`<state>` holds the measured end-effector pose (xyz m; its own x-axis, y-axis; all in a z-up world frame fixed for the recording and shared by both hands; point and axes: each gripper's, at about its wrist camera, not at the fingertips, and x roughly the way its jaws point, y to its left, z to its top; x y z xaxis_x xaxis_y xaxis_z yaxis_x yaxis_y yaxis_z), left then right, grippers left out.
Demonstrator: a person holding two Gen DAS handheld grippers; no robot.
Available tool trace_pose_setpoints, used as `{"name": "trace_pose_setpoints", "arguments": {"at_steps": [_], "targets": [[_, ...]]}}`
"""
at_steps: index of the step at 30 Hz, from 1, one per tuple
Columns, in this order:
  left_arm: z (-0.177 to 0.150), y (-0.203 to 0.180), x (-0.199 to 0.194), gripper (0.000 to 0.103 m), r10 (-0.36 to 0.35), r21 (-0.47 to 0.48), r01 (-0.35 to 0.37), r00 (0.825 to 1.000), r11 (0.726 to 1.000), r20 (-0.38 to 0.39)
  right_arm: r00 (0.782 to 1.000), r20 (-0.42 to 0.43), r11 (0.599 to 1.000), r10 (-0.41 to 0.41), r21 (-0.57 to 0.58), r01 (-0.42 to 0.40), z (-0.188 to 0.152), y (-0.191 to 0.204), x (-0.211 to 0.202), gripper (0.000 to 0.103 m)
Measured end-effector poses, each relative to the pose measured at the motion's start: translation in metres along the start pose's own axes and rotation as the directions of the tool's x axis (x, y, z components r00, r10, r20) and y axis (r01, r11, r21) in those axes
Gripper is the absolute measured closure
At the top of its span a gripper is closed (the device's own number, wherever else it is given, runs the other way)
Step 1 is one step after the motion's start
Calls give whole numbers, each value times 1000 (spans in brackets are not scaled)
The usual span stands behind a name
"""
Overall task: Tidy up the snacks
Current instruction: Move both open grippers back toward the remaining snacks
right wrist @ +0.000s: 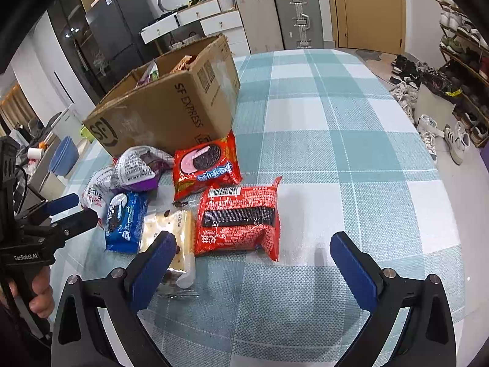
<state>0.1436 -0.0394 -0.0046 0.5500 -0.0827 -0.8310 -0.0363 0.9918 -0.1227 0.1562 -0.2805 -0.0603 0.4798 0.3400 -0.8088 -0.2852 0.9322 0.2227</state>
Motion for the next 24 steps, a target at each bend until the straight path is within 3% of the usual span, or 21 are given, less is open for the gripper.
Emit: {"name": "trace_pose_setpoints", "arguments": {"at_steps": [24], "targets": [[18,47,40,1,14,-100,-19,999,995,-48,997,-31,997,-77,-2,77,8,-2,26,1]]}}
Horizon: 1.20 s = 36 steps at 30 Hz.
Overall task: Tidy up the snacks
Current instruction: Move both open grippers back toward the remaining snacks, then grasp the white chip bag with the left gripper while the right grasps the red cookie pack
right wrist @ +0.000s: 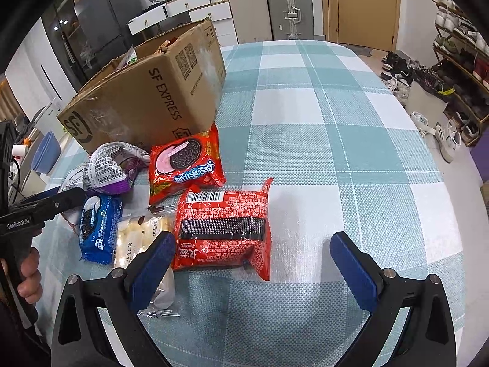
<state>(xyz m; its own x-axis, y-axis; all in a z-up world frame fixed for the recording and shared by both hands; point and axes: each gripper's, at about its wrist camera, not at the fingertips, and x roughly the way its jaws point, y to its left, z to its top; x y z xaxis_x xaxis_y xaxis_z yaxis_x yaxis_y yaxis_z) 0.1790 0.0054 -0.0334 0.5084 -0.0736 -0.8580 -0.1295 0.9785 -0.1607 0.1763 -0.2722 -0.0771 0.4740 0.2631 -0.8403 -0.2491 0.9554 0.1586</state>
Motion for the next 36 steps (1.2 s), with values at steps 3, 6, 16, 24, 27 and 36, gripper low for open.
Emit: {"name": "trace_pose_setpoints", "arguments": {"at_steps": [3,6,16,24,27,36], "targets": [[1,4,3,1,-11,-12,11,1000,1000,-2,1000,-5,1000,-13,-17,13,1,2,2,1],[0,7,6,1,9,-6,-9,1000,1000,-12,1000,-9,999,-24,-44,24,2,5,3,1],[-5,16,5,1,-17,-37,16,1000,999,-18,999,-17,997,-44,-69,43,3,14,7,9],[-8,9,6,16,-50,1,50,999,999,-12,1000,0,998,-2,-68,2,-2,15,-1,30],[-9,6,5,23,-62,11,62,998,998,-9,1000,3,997,20,-74,-20,-2,17,-3,41],[-13,1,1,29,-68,-1,68,998,998,-8,998,44,994,52,-94,-48,-9,20,-19,58]]}}
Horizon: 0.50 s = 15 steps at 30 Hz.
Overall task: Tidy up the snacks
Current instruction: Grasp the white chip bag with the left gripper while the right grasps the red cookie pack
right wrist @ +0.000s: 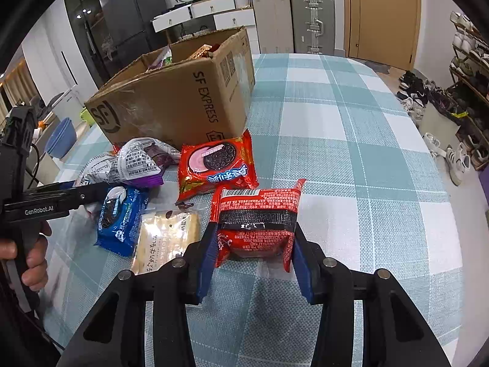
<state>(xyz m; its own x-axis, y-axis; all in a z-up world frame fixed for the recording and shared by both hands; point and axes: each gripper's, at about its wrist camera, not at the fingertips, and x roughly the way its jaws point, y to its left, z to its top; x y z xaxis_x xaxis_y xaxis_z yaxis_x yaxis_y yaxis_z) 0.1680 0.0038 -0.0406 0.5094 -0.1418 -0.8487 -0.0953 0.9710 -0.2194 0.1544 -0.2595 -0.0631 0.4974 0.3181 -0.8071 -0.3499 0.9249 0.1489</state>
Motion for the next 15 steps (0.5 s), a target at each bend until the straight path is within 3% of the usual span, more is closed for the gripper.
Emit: {"name": "trace_pose_setpoints", "arguments": {"at_steps": [11,15], "targets": [[-5,1,-5,33,15,9,-15,999,1000,45,997,71,998,33,44,-36,-4,-11,-25,58],[-12,0,-12,45,10,14,-11,997,1000,77,996,81,998,41,36,-44,-5,-9,-30,58]]}}
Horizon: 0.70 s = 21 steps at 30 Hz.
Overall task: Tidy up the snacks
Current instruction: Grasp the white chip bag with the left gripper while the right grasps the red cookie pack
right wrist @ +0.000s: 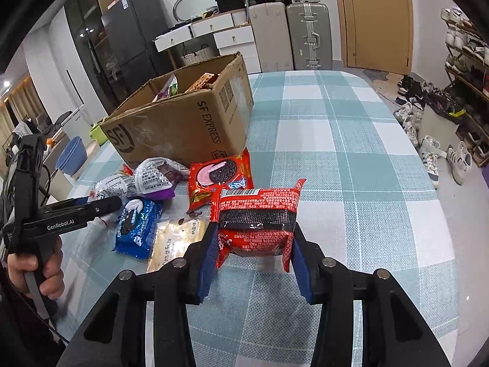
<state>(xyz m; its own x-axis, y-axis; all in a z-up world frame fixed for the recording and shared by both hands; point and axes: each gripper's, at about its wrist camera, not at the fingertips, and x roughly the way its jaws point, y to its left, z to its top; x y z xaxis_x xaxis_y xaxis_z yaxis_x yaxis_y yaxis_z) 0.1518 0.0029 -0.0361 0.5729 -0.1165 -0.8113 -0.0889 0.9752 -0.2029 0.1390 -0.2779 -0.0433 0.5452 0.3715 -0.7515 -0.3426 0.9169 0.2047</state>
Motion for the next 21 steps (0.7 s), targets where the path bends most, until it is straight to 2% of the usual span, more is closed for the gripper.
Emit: {"name": "trace_pose_setpoints", "arguments": {"at_steps": [1,4,12,21], "targets": [[-1,0,-2,53,-1,1,1,1000,1000,8,1000,3,1000,1,-3,-1,0,1,-1,58],[-6,4,-11,56,-14,-16,14,1000,1000,23,1000,10,1000,9,-14,-9,1,6,-2,58],[-20,15,-33,56,-17,-47,20,998,999,62,998,53,998,36,-44,-34,0,26,-14,58],[-22,17,-74,56,8,-62,1,989,998,145,992,99,997,77,-38,-74,3,36,-28,58]]}}
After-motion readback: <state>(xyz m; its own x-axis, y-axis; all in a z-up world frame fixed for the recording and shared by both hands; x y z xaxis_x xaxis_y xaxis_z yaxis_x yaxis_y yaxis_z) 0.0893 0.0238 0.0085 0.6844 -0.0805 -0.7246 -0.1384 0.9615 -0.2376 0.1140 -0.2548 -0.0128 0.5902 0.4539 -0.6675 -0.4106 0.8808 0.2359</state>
